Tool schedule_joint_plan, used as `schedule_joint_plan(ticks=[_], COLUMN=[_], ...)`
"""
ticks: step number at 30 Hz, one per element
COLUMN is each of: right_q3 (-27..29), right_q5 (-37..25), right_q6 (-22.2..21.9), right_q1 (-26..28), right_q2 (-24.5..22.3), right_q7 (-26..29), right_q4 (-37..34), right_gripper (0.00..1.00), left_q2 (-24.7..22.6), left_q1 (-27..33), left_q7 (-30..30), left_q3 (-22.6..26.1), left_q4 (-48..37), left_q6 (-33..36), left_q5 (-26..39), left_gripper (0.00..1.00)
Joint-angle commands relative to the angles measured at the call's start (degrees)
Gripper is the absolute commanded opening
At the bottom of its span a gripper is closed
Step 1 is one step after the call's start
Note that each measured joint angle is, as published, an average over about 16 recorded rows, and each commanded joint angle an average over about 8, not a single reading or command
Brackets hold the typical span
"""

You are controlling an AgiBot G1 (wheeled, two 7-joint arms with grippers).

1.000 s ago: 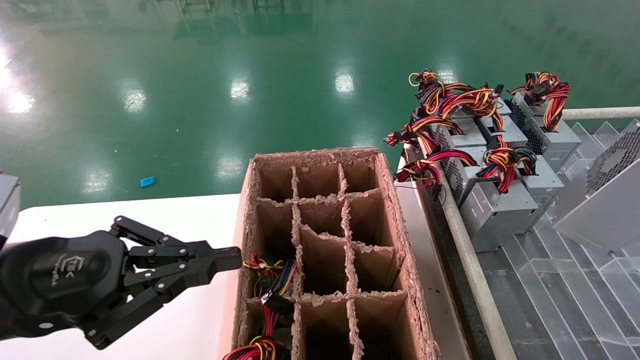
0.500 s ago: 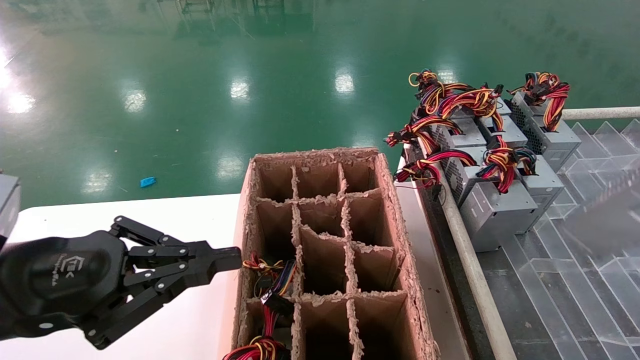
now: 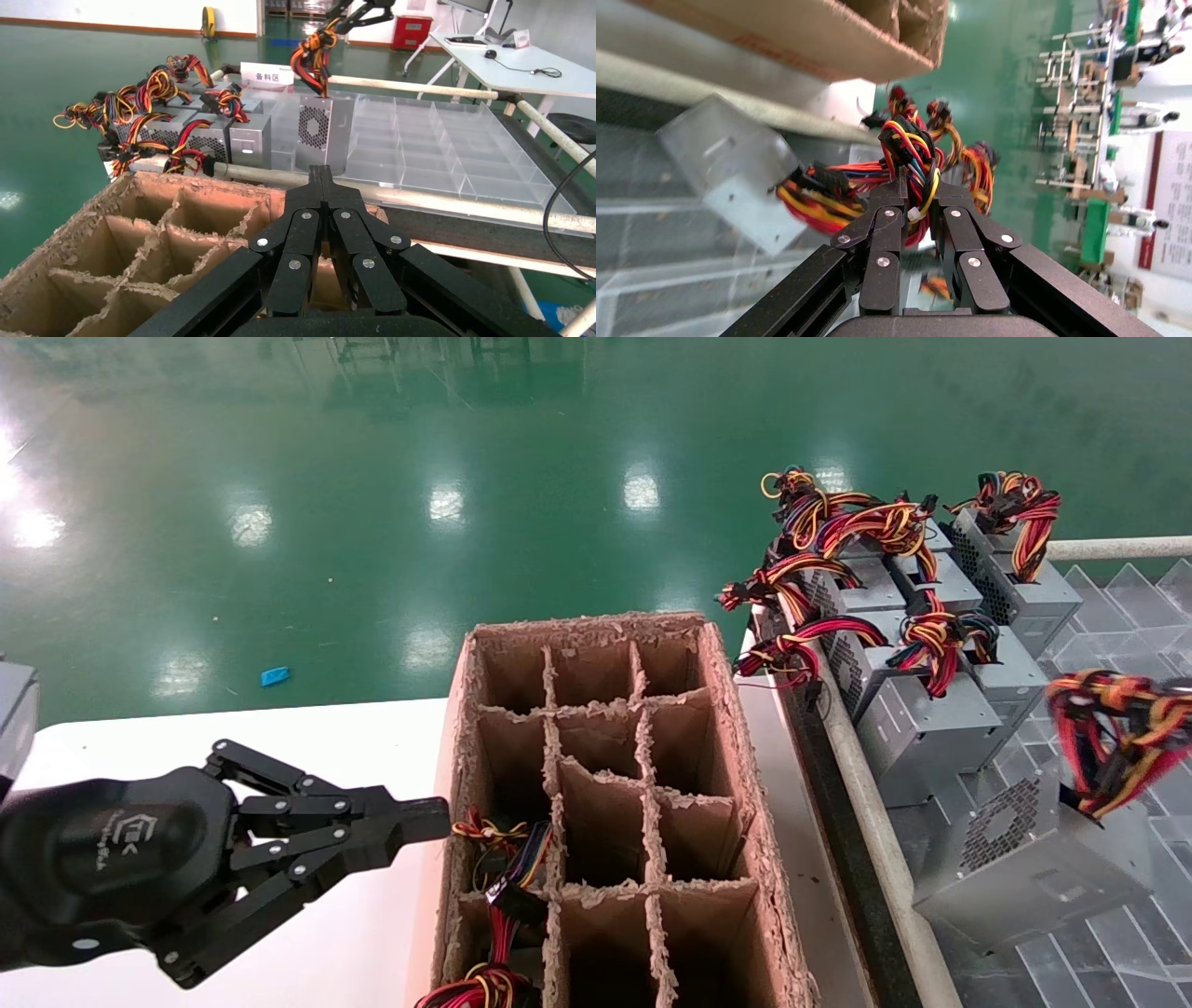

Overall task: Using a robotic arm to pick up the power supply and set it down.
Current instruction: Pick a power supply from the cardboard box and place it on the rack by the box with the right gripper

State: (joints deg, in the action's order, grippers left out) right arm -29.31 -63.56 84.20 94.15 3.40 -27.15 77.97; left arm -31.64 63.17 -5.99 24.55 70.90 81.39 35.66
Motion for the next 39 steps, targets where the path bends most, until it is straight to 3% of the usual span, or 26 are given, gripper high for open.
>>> schedule_joint_plan(ticks=[1,17,28,30,36,38,39], right_q3=[-0.82,-4.20,-5.41,-5.52,-5.59,-5.57,-5.56], right_q5=[0.96,2.29,5.63,6.22,7.80,8.16,8.32], right_q6=[-0.93,-14.74,-20.08,-20.54,-20.98,-20.93,-20.89], right_q1=[-1.00,-8.50,-13.12,-13.74,-14.91,-15.13,-15.22], right_q2=[0.69,5.08,7.13,7.22,7.18,7.14,7.12], right_q7=[-0.69,-5.90,-9.66,-10.15,-11.52,-12.00,-12.24], right_q4=[0.00,-0.17,-0.14,-0.12,-0.06,-0.04,-0.03], right_gripper=[0.00,0.00,0.00,0.12,0.87,1.00,1.00], left_q2=[0.00,0.00,0.00,0.00,0.00,0.00,0.00], left_q1=[0.00,0.00,0.00,0.00,0.00,0.00,0.00], left_q7=[0.00,0.00,0.00,0.00,0.00,0.00,0.00], left_q3=[0.00,0.00,0.00,0.00,0.00,0.00,0.00], left_q4=[0.00,0.00,0.00,0.00,0.00,0.00,0.00], left_q6=[0.00,0.00,0.00,0.00,0.00,0.00,0.00], left_q5=[0.00,0.00,0.00,0.00,0.00,0.00,0.00], left_gripper=[0.00,0.00,0.00,0.00,0.00,0.00,0.00])
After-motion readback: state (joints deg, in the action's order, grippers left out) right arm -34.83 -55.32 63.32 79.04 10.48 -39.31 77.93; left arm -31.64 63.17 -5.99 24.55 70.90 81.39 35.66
